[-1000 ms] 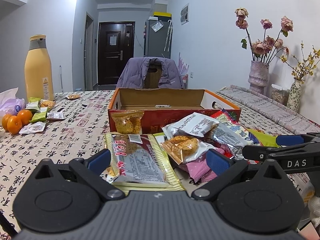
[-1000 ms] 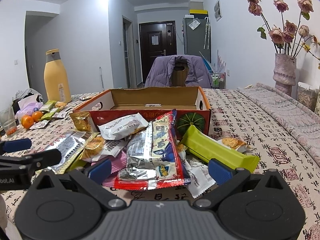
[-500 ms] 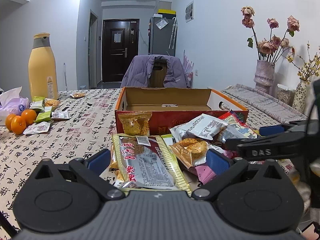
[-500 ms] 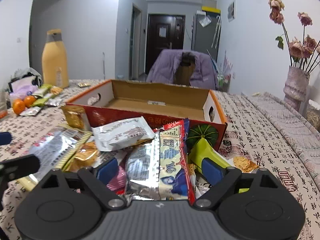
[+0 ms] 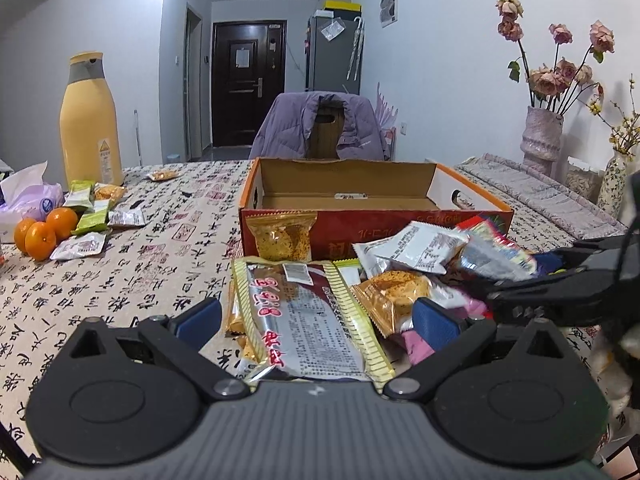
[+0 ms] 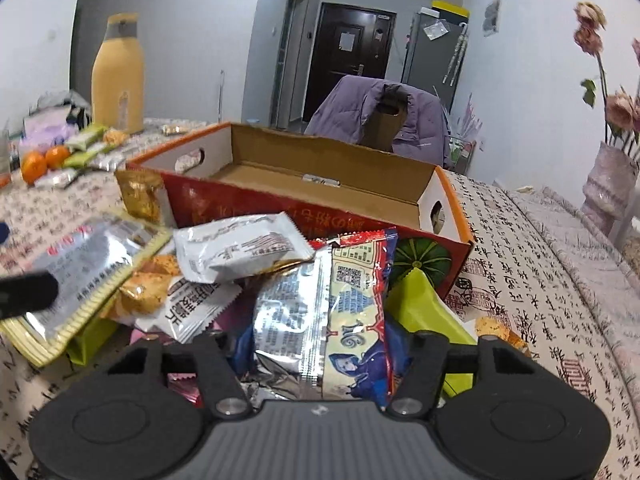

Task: Organize snacks
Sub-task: 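Grasp the silver-and-blue chip bag with the right gripper while left grasps a cookie packet, then carry both packets over the box and open both grippers to drop them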

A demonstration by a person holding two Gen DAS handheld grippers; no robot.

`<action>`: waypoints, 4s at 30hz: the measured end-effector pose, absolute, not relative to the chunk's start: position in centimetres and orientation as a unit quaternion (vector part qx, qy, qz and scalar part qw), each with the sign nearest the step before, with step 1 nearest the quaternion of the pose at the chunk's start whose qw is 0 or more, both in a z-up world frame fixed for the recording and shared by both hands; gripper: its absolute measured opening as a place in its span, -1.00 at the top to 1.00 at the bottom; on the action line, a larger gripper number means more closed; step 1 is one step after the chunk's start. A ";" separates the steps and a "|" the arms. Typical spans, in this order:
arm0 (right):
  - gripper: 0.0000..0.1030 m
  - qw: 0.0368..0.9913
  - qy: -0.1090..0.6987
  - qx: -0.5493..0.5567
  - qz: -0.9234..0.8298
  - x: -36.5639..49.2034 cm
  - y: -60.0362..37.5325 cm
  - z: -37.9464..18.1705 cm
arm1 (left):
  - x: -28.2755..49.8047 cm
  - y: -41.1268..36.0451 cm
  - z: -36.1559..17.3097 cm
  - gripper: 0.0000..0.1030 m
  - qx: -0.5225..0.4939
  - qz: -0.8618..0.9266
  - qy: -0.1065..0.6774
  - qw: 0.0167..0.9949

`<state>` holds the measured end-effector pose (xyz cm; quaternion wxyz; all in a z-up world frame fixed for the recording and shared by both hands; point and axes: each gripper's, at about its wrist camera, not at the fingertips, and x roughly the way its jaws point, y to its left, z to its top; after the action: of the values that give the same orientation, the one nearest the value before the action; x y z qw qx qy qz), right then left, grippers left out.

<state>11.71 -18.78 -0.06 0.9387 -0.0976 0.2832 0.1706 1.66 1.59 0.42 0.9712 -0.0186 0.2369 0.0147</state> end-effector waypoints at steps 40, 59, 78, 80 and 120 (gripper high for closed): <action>-0.16 0.956 0.224 0.012 0.190 9.8 -25.9 0.4 | 9.6 -2.5 -0.9 -0.15 -0.085 -0.059 0.342 0.934; -0.17 0.965 0.188 0.007 0.185 10.6 -25.4 4.0 | 8.2 -2.8 4.6 -0.12 -0.039 -0.051 0.256 0.965; -0.17 0.955 0.235 0.001 0.179 24.6 -21.5 7.7 | 20.6 0.0 9.9 -0.12 -0.019 0.018 0.251 0.968; -0.17 0.953 0.246 -0.002 0.175 26.0 -21.0 7.6 | 22.0 0.1 9.5 -0.12 -0.021 0.028 0.264 0.964; -1.00 0.948 0.269 -0.025 0.167 26.4 -19.0 3.8 | 25.4 1.6 4.6 -1.00 -0.022 0.065 0.287 0.955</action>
<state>26.38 -18.96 3.82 0.9484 -0.0248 0.2688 0.1665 25.36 1.61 4.60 0.9554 -0.0221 0.2873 0.0654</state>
